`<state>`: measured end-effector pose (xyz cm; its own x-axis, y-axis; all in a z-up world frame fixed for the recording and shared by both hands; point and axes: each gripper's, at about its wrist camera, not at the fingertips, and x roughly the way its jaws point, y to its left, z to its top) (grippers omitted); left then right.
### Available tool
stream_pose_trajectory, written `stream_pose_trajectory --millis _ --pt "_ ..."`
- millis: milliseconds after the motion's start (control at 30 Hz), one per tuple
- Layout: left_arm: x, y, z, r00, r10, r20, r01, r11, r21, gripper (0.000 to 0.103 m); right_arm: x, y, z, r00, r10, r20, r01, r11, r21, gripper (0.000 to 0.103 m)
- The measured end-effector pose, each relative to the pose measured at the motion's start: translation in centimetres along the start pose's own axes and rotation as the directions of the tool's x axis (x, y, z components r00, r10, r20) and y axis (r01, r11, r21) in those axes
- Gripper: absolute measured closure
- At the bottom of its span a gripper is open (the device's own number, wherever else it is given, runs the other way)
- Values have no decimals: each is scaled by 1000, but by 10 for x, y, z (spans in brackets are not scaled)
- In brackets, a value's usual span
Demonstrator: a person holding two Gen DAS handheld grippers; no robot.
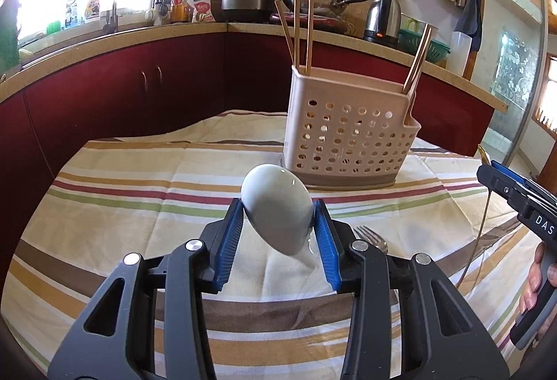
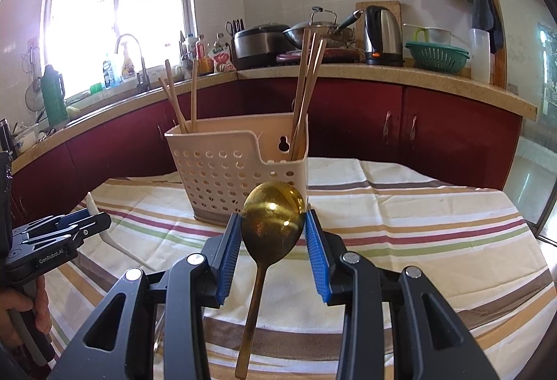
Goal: Organize utensils
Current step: 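Lift both spoons with both tools and carry them toward the caddy, then lower the white spoon into the caddy with the left tool while the right tool drops the gold spoon in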
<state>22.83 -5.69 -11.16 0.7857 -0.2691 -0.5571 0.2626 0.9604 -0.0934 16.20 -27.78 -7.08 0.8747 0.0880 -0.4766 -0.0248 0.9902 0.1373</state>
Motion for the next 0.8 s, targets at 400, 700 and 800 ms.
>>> stream_pose_trajectory --millis 400,700,800 --pt "-9 -4 24 998 -12 60 11 1000 9 63 -9 2 27 997 17 80 -16 1000 -6 66" --pt "-23 -10 71 986 -46 160 40 999 36 63 -16 2 80 981 58 186 -57 998 -11 66" --pt "-27 -13 92 978 -59 202 50 997 51 63 -16 3 99 973 57 222 -53 998 -27 66"
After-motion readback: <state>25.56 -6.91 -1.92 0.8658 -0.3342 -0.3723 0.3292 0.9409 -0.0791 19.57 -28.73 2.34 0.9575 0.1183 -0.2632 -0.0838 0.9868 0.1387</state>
